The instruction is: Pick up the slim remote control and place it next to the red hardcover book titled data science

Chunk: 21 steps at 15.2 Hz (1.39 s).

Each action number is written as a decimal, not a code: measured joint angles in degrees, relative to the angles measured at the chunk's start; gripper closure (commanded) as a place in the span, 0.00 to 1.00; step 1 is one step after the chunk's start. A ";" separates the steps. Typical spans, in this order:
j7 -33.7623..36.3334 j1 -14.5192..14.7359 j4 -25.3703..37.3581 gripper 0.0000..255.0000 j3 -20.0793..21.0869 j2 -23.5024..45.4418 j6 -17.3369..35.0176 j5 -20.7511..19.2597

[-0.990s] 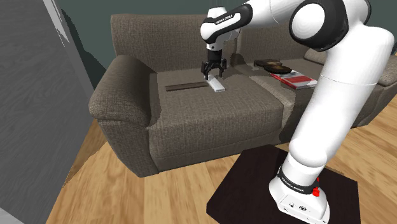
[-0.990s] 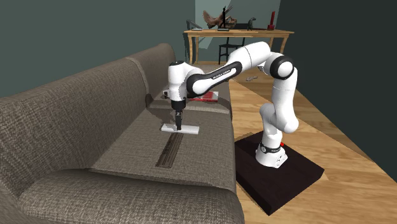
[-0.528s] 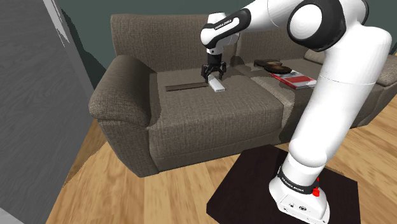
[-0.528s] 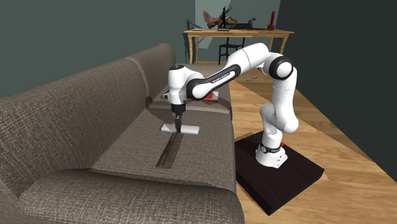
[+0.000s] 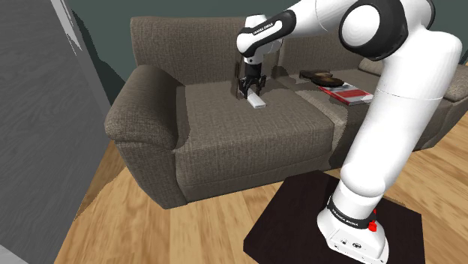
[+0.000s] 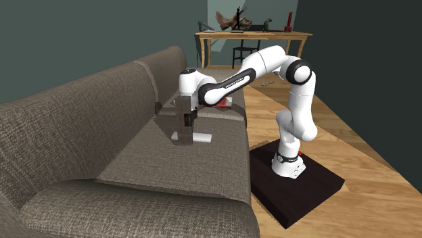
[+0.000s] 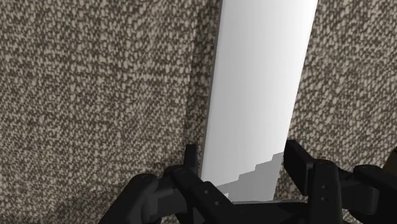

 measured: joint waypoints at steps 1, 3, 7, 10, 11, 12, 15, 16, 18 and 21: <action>0.00 0.00 0.00 1.00 0.00 0.00 0.01 0.00; 0.05 0.00 0.03 1.00 0.00 0.02 -0.02 -0.01; 0.05 0.00 -0.01 1.00 -0.01 0.11 0.14 0.00; 0.09 0.06 1.12 1.00 0.04 -0.04 -1.59 -0.07; 0.09 0.08 1.52 1.00 0.05 -0.27 -2.24 -0.12; 0.07 0.07 1.92 1.00 0.03 -0.55 -2.94 -0.18; 0.07 0.08 3.91 1.00 0.03 -0.66 -5.05 -0.19; 0.10 0.10 4.61 1.00 0.05 -0.76 -5.84 -0.20; 0.27 0.20 5.78 1.00 0.13 -1.05 -7.30 -0.26; 0.03 0.09 8.19 1.00 0.03 -1.09 -9.74 -0.25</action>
